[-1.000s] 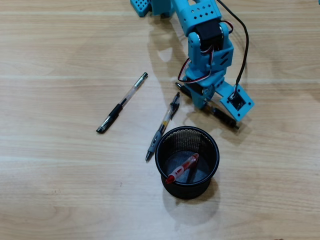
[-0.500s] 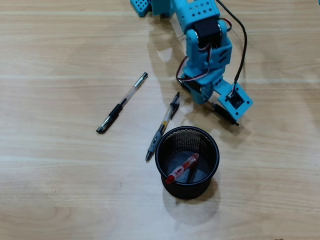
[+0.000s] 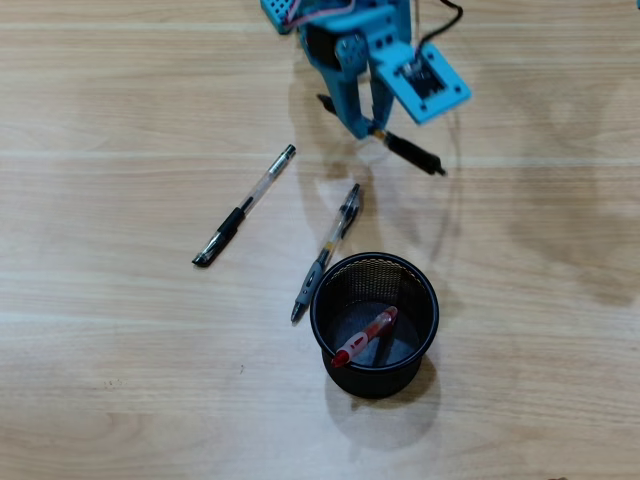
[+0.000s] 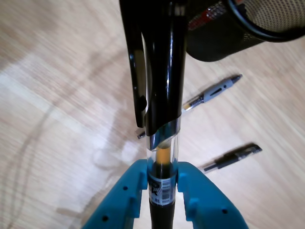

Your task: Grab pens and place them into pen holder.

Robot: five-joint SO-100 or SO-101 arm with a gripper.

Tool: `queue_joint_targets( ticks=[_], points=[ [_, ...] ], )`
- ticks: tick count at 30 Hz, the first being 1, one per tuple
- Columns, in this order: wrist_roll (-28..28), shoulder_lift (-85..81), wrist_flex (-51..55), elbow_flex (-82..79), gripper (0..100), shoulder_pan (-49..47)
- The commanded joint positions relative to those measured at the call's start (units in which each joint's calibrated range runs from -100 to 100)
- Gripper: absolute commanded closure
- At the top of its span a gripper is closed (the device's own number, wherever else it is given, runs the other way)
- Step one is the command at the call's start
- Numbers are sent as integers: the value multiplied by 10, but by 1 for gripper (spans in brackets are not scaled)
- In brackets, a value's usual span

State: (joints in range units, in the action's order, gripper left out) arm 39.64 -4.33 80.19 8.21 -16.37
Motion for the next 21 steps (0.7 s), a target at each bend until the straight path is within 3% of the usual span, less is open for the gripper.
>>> queue_joint_targets(
  ticks=[1,7,13,21],
  points=[
    [1,-72,16,8,98,19],
    [2,-130,-37,21,98,19],
    [8,-160,-277,0,98,13],
    [86,-164,-606,-109,98,-3]
  ],
)
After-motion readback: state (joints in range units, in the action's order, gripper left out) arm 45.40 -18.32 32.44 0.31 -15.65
